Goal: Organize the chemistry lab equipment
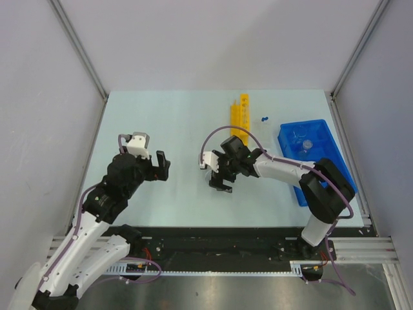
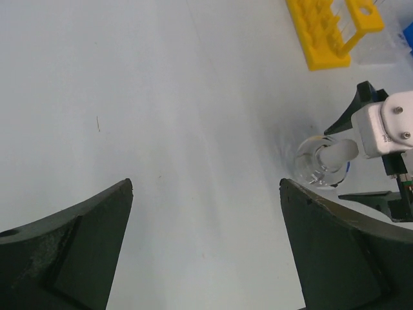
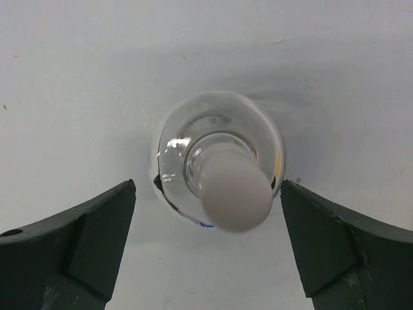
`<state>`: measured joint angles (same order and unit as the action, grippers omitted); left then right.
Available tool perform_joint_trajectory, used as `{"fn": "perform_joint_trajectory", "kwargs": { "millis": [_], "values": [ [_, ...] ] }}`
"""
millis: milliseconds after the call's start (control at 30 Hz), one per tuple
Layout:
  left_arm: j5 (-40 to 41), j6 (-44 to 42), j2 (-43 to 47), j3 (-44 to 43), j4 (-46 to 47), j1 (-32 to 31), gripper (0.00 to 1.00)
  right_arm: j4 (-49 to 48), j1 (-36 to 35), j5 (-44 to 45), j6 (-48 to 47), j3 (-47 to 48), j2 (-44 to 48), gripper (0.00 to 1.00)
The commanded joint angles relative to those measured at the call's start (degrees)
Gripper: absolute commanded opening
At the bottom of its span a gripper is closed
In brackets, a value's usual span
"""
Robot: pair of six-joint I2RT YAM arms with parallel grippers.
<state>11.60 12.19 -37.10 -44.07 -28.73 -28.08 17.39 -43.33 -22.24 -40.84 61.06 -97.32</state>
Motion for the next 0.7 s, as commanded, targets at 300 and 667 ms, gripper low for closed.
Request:
{"fn": "perform_joint_trajectory", "kwargs": {
  "millis": [300,667],
  "values": [
    [3.17,-2.87,1.59,1.1,0.78,0.48,1.0,-4.29,-2.63,5.97,8.32,6.26,-7.18,1.0],
    [3.17,-2.96,1.68,1.1,0.87,0.48,1.0,-4.99,-3.16,5.64,9.9,6.44,-7.1,0.78]
  ]
}}
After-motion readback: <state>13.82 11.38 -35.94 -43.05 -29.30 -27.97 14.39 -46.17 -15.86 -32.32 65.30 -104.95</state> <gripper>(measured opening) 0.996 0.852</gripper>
